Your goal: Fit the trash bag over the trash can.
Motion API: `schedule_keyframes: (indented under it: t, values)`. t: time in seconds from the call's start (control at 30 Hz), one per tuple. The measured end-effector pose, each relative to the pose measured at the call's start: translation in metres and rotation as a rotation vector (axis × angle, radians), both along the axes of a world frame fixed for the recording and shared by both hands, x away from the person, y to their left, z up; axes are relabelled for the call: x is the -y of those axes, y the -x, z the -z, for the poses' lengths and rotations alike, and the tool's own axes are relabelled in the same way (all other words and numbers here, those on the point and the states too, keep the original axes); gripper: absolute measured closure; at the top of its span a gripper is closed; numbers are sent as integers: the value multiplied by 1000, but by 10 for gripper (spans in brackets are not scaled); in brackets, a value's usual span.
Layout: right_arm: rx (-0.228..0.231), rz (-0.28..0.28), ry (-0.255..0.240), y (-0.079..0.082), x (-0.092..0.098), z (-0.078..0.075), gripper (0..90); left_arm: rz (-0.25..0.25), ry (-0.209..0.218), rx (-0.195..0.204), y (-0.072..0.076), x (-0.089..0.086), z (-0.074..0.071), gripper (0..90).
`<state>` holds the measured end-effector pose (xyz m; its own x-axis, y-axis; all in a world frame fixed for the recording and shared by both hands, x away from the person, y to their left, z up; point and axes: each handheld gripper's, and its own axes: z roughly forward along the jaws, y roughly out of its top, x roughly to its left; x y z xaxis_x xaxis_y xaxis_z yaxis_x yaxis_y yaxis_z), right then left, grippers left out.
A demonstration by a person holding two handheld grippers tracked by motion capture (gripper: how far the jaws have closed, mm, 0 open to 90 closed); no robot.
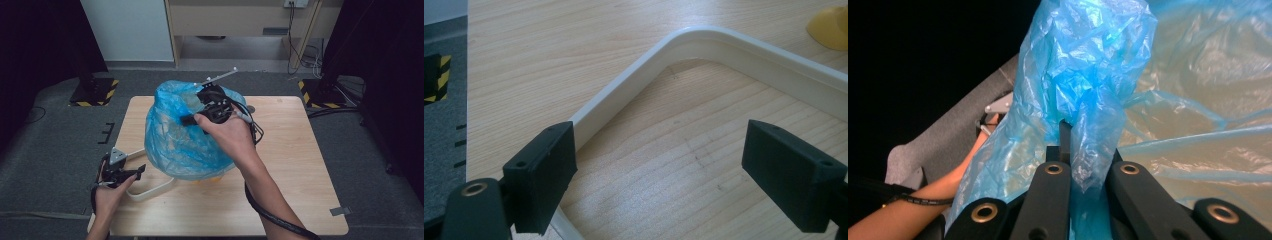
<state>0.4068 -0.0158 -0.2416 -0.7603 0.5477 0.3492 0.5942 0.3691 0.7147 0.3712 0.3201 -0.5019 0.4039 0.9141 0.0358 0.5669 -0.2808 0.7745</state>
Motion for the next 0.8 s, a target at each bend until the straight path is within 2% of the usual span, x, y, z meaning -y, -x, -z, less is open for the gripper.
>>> schedule_keyframes:
  t: [0.2, 0.43, 0.8]
  values:
    - [-11, -13, 16, -1, -5, 2, 887, 5, -1, -2, 0, 1, 0, 135]
    - [-25, 1, 35, -7, -9, 2, 882, 2, 3, 0, 0, 0, 0, 134]
    - [-35, 26, 29, -16, -10, 3, 873, 5, 4, -4, 0, 1, 0, 135]
